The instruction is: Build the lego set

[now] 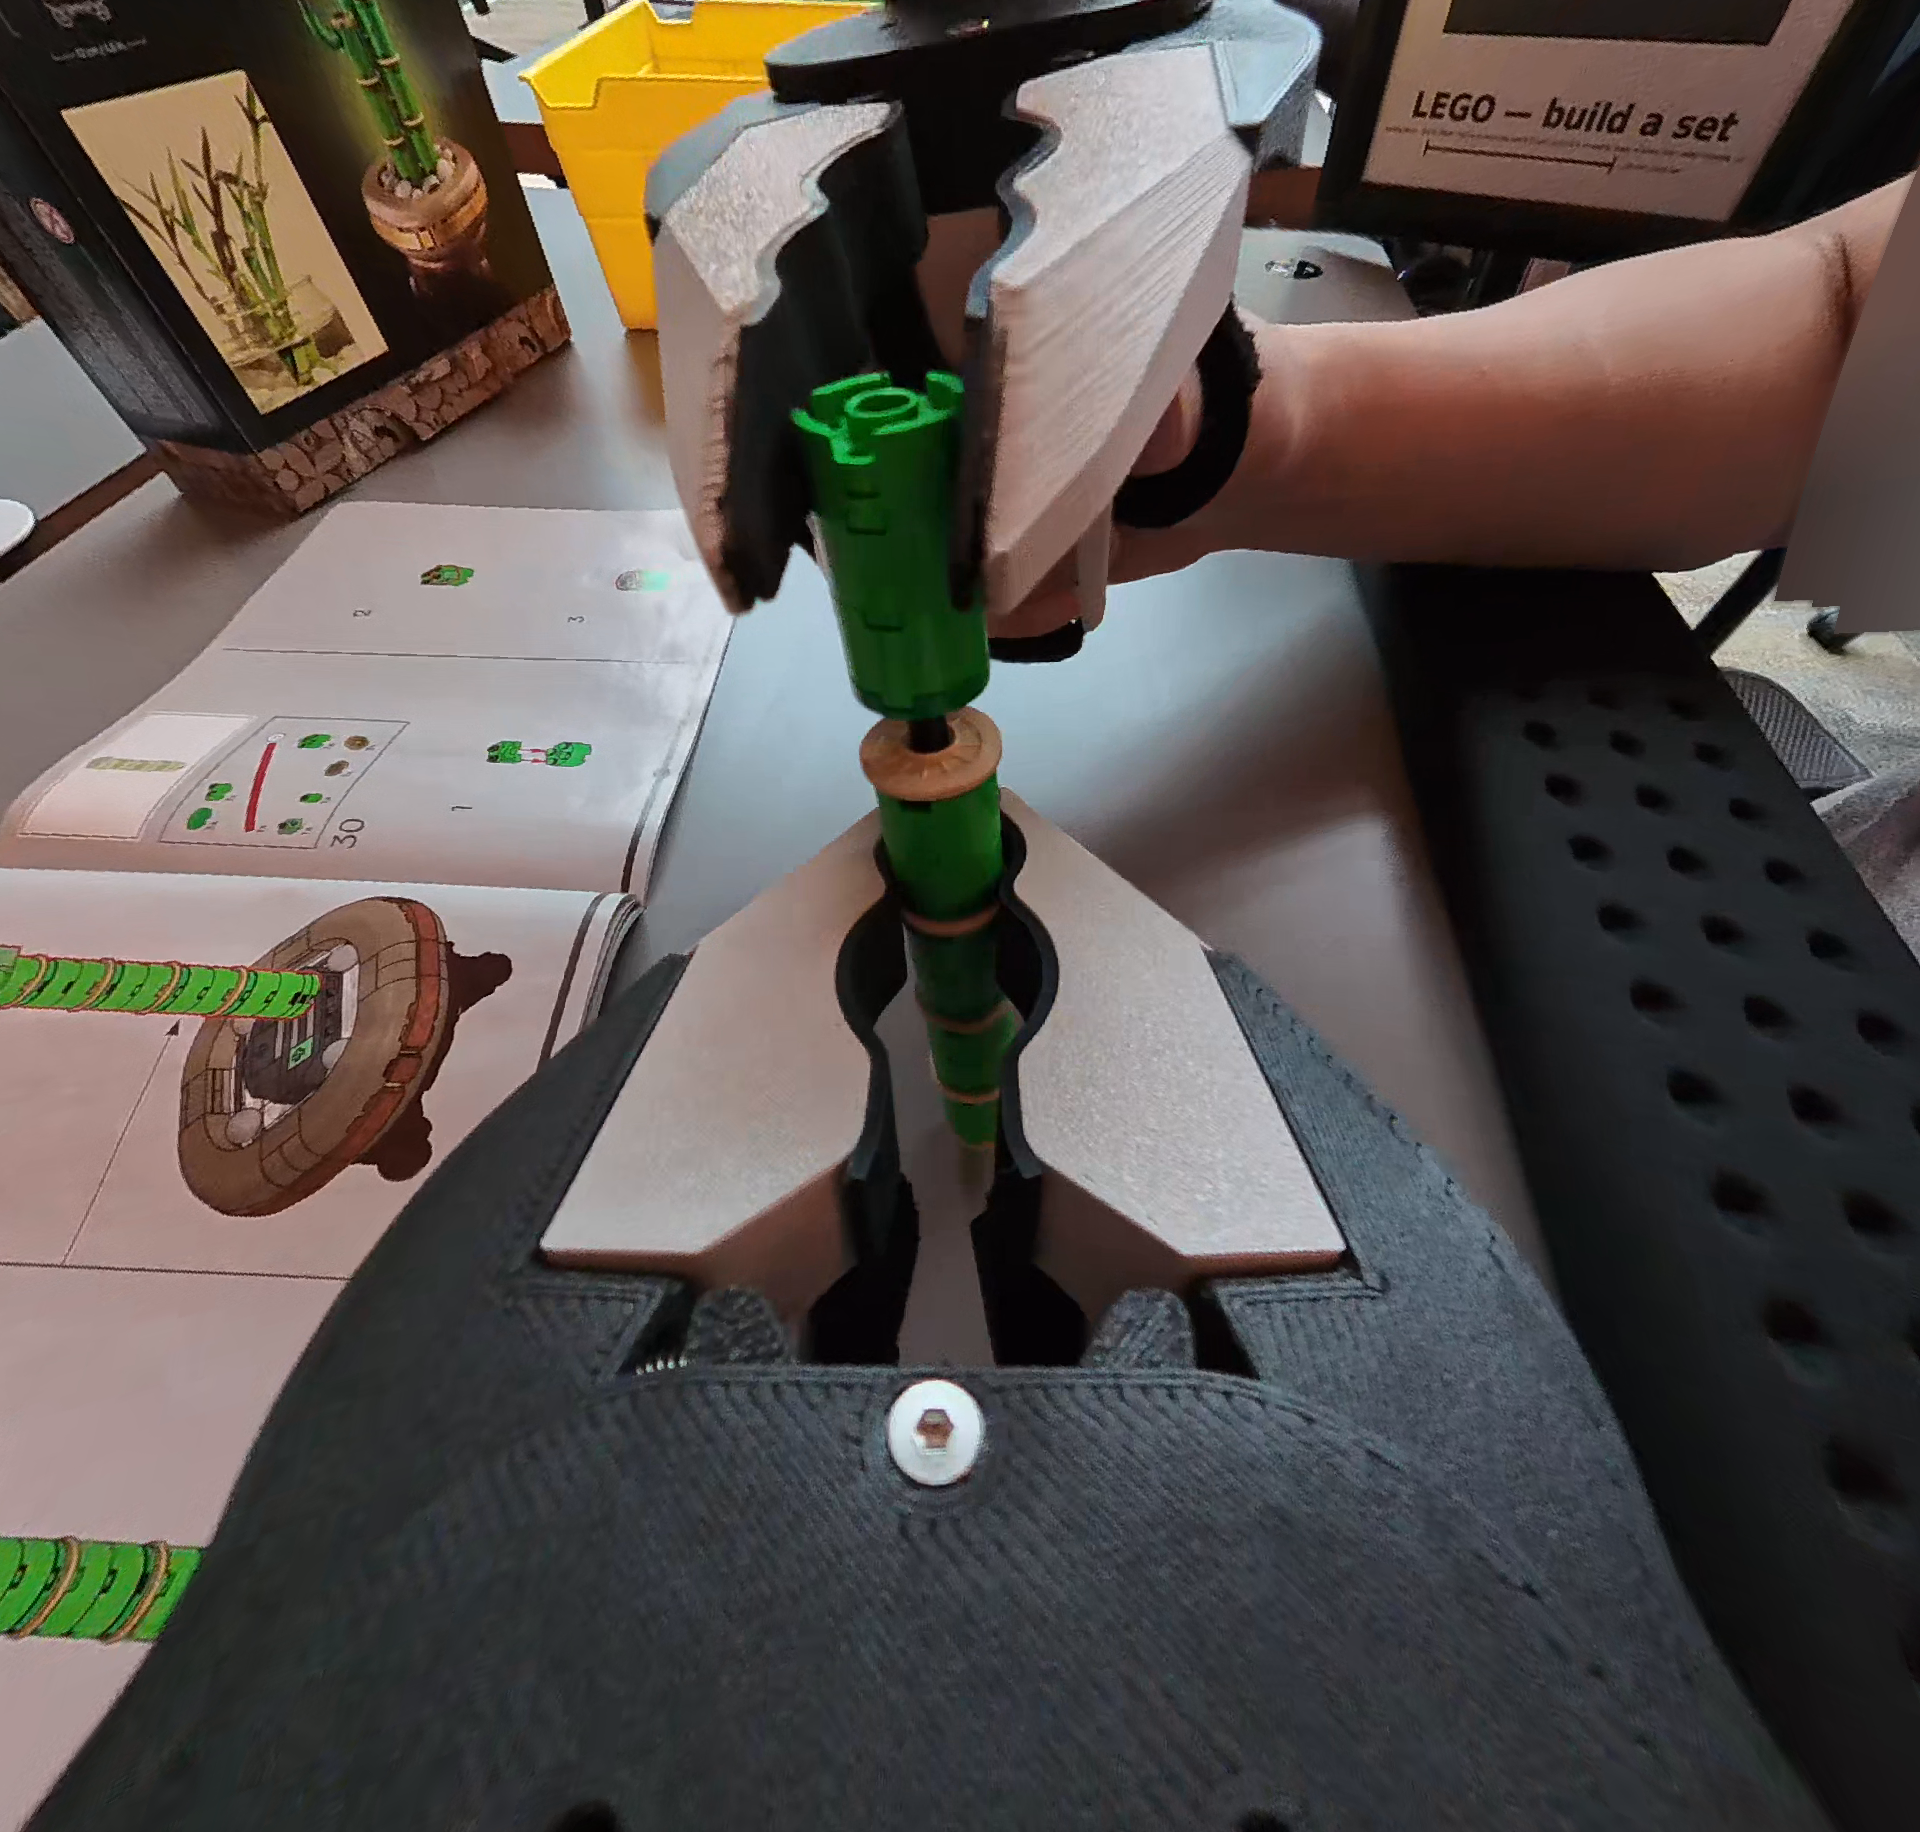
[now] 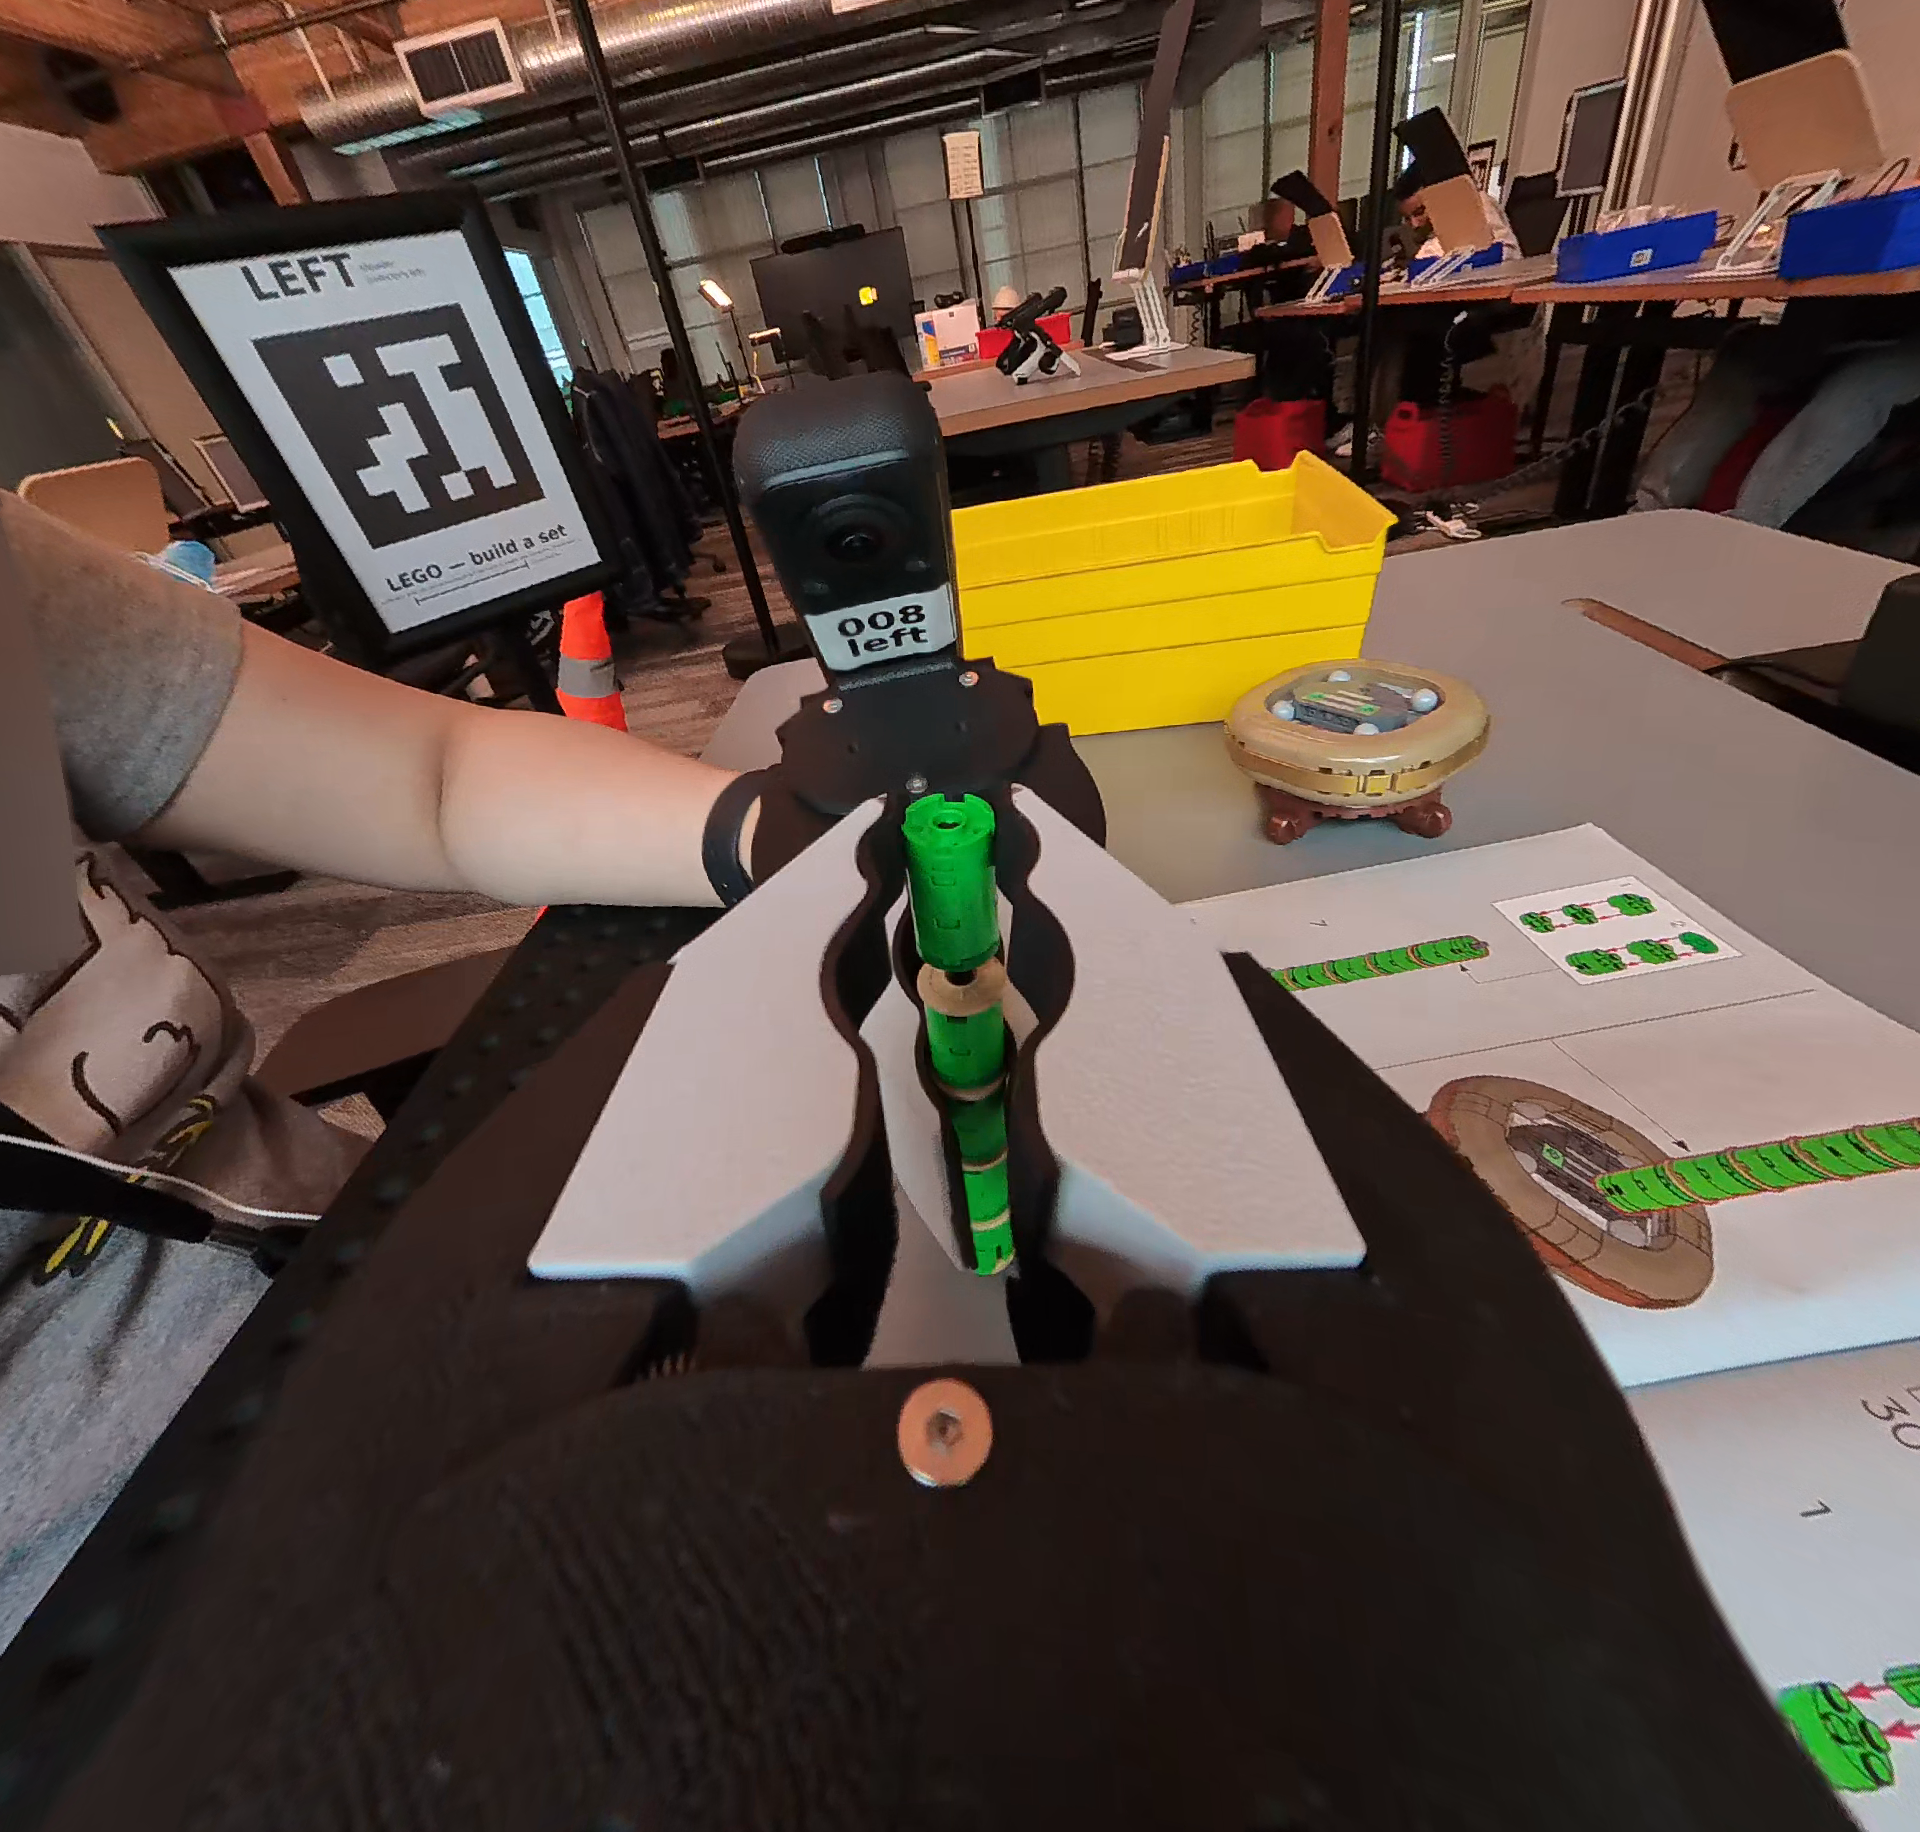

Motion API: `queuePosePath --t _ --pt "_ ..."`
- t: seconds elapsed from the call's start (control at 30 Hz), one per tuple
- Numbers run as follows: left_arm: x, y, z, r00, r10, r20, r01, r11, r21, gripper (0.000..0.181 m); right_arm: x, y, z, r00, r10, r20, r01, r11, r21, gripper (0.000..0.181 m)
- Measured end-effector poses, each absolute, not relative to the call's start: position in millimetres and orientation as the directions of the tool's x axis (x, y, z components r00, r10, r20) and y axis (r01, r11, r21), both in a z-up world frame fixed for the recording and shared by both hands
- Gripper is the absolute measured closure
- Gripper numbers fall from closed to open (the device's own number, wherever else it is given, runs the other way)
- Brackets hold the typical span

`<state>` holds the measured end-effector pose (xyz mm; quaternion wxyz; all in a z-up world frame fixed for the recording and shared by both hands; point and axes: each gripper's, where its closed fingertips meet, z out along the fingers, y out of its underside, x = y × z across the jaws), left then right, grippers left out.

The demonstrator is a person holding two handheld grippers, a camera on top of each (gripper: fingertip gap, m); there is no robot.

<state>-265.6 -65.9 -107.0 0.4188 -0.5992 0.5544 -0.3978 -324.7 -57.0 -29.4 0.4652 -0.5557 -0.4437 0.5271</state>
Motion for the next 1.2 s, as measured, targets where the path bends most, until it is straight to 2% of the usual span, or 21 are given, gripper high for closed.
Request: queuePosePath --t 0.17,0.27,0.33,0.63,0.87,0.97,1.2 --pt "-266 -65 -106 0.069 -0.998 0.001 -0.32 -0.023 -0.947 0.172 -324 -56 -30 0.078 0.989 -0.126 0.026 -0.128 -0.991 0.165" --pt "-268 -64 -108 0.072 -0.997 0.011 -0.335 -0.035 -0.942 0.156 -324 -53 -32 0.104 0.987 -0.12 0.03 -0.123 -0.992 0.165" --pt "-272 -62 -108 0.083 -0.997 0.002 -0.335 -0.03 -0.942 0.155 -324 -51 -32 0.116 0.985 -0.125 0.027 -0.129 -0.991 0.165" --pt "-284 -59 -89 0.097 -0.994 -0.053 -0.29 0.022 -0.957 0.165 -331 -55 -37 0.114 0.992 -0.063 0.074 -0.071 -0.995 0.165" --pt "-281 -60 -89 0.101 -0.993 -0.053 -0.283 0.022 -0.959 0.165 -325 -58 -34 0.074 0.993 -0.093 0.049 -0.097 -0.994 0.165" --pt "-281 -60 -89 0.098 -0.994 -0.052 -0.282 0.023 -0.959 0.165 -317 -56 -24 0.082 0.991 -0.11 0.007 -0.111 -0.994 0.156" --pt "-281 -60 -89 0.103 -0.994 -0.038 -0.277 0.008 -0.961 0.165 -307 -55 -27 0.076 0.993 -0.092 0.041 -0.095 -0.995 0.159"
